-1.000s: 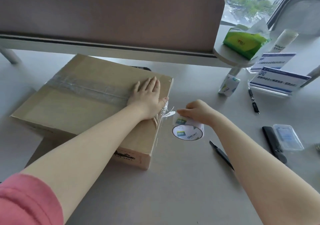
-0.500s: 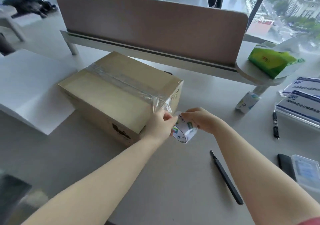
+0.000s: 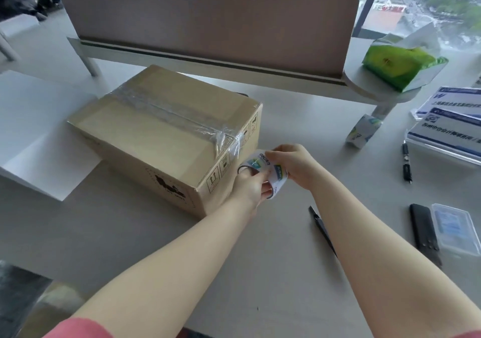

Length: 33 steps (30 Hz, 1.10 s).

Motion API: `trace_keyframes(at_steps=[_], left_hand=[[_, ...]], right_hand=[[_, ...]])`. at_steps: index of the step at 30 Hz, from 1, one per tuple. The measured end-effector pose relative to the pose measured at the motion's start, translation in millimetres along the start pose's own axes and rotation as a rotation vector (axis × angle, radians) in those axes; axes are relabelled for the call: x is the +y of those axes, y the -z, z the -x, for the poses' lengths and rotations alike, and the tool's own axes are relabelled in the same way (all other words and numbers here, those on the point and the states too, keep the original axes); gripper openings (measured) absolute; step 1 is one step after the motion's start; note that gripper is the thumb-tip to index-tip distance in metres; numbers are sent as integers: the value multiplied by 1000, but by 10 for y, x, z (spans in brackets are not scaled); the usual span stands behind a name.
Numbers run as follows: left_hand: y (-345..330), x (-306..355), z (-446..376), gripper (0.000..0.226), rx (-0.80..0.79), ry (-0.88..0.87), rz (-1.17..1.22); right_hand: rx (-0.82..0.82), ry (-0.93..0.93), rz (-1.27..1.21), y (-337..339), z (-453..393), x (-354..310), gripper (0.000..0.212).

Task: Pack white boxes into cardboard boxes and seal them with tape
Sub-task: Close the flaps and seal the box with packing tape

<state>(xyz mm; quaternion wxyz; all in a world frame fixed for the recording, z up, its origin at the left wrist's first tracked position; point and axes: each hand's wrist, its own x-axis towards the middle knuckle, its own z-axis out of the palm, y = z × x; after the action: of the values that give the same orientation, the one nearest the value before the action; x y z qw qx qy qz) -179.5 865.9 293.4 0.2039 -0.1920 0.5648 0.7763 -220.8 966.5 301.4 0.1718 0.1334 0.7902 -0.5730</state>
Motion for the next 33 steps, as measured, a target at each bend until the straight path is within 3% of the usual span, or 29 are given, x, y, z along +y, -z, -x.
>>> trace_keyframes(at_steps=[8,12,14,18,21,28,32,33], left_hand=[[48,-142,-131,23,72,-76,-268],[50,-198,-135,28,70,-107,-259],[31,-215,-110,28,49,-129,-246],[27,-274,-130,25,22,-181,-262],[38,-346,-172,8,26,-221,-252],[118,-396,-228,3,14,-268,-329],[189,-388,-198,16,89,-273,-283],[194,-380,-176,32,101,-260,-252]], right_hand=[[272,-24,-242,-22,164,287,28],[492,-139,-98,-9,330,682,18],[540,-226,0,-21,438,892,23],[556,-471,279,-49,606,1119,34],[549,-538,360,-72,652,1274,43],[560,-443,386,-194,590,1329,38],[527,-379,247,-236,499,1245,38],[506,-360,233,-234,472,1214,38]])
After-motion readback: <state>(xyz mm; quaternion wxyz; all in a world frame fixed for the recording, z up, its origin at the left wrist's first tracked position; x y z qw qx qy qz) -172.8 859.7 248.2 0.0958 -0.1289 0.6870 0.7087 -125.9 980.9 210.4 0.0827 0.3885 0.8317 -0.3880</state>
